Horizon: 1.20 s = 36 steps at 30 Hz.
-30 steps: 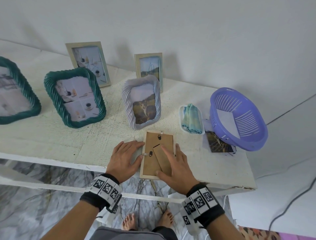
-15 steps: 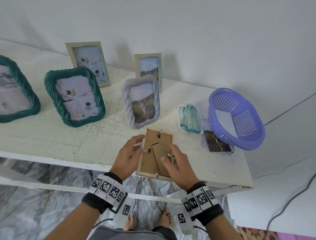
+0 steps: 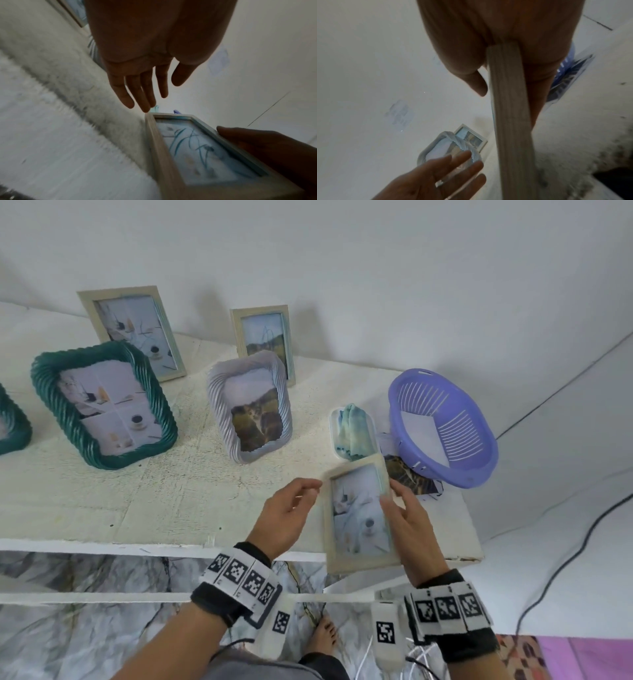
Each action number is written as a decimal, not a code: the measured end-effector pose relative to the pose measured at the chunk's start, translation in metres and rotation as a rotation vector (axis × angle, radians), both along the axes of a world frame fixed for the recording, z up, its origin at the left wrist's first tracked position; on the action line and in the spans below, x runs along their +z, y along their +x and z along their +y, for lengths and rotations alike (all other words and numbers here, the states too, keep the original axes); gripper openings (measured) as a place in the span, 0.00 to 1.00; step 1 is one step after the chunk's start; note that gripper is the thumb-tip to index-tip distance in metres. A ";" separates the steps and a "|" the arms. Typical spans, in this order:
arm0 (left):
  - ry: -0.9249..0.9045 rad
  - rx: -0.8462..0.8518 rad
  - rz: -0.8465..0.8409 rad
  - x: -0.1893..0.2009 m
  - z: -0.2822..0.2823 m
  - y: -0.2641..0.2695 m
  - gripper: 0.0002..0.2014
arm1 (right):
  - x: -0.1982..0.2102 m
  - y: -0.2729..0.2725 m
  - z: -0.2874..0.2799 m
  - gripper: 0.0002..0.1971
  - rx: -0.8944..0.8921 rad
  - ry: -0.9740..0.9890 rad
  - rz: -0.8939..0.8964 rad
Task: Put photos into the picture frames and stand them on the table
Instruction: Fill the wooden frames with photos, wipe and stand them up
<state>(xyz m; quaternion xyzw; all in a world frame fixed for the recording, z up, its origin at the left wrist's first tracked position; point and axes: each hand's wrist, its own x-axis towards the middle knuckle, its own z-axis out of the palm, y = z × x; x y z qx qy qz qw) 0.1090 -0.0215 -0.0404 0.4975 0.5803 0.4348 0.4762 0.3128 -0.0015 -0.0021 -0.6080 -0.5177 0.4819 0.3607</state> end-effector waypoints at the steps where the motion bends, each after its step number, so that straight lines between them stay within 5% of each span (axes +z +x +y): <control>1: -0.040 0.020 0.010 -0.005 0.000 0.002 0.09 | -0.002 0.004 0.001 0.12 -0.032 -0.022 0.011; 8: -0.185 0.173 -0.290 -0.002 -0.002 0.005 0.17 | -0.007 -0.008 -0.010 0.14 -0.027 -0.192 0.444; 11: -0.133 0.284 -0.358 0.005 -0.003 -0.005 0.17 | -0.001 -0.027 -0.007 0.12 0.032 -0.278 0.498; 13: -0.092 0.365 -0.356 0.008 -0.004 -0.015 0.16 | 0.002 -0.036 0.005 0.10 0.117 -0.247 0.327; 19: 0.006 0.471 -0.224 0.015 -0.013 -0.046 0.18 | -0.002 -0.053 0.108 0.12 0.200 0.245 -0.522; 23: 0.042 0.497 -0.207 0.011 -0.019 -0.058 0.19 | -0.014 -0.071 0.184 0.19 0.204 0.220 -0.994; 28: 0.061 0.485 -0.215 0.006 -0.023 -0.063 0.19 | -0.043 -0.080 0.229 0.19 0.243 0.015 -1.182; 36: 0.048 0.476 -0.267 0.002 -0.022 -0.065 0.19 | -0.051 -0.083 0.229 0.15 0.135 -0.007 -1.077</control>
